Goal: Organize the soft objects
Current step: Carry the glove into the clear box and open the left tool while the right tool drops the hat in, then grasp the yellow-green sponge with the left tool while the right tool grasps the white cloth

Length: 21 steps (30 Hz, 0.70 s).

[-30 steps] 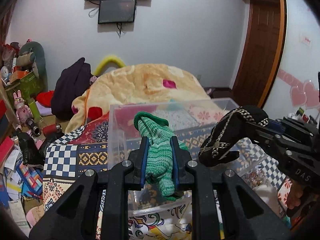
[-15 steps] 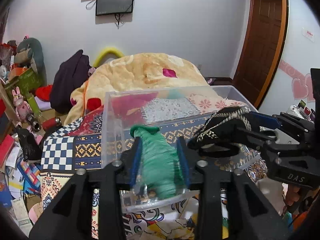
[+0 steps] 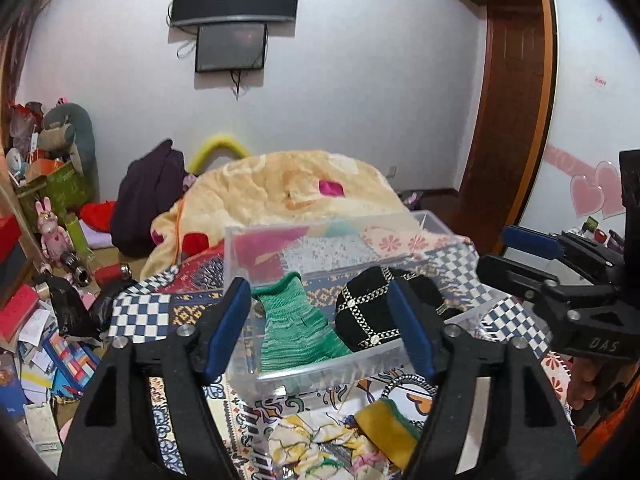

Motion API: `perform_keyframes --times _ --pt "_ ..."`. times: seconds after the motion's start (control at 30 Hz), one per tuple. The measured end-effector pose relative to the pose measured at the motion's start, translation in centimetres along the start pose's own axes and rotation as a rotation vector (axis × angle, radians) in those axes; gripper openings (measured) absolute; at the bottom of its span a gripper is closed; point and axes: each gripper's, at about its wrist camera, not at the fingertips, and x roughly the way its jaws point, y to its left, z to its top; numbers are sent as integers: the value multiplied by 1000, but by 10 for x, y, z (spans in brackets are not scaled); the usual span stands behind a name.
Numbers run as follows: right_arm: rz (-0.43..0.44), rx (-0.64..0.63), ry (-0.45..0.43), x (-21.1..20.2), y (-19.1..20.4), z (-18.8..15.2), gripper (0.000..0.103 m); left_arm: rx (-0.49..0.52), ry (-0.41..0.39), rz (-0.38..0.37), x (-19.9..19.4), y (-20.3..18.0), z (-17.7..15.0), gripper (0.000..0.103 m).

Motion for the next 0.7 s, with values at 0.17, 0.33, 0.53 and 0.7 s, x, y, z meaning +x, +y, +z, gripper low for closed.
perform_keyframes --times 0.17,0.33,0.53,0.7 --pt "-13 3 -52 -23 2 -7 79 10 -39 3 -24 -4 -8 82" --pt "1 17 -48 -29 4 -21 81 6 -30 -13 -33 -6 -24 83" --pt "33 35 20 -19 8 -48 81 -10 13 -24 -30 -8 -49 83" --pt "38 44 78 -11 10 -68 81 -6 36 -29 -25 -17 -67 83"
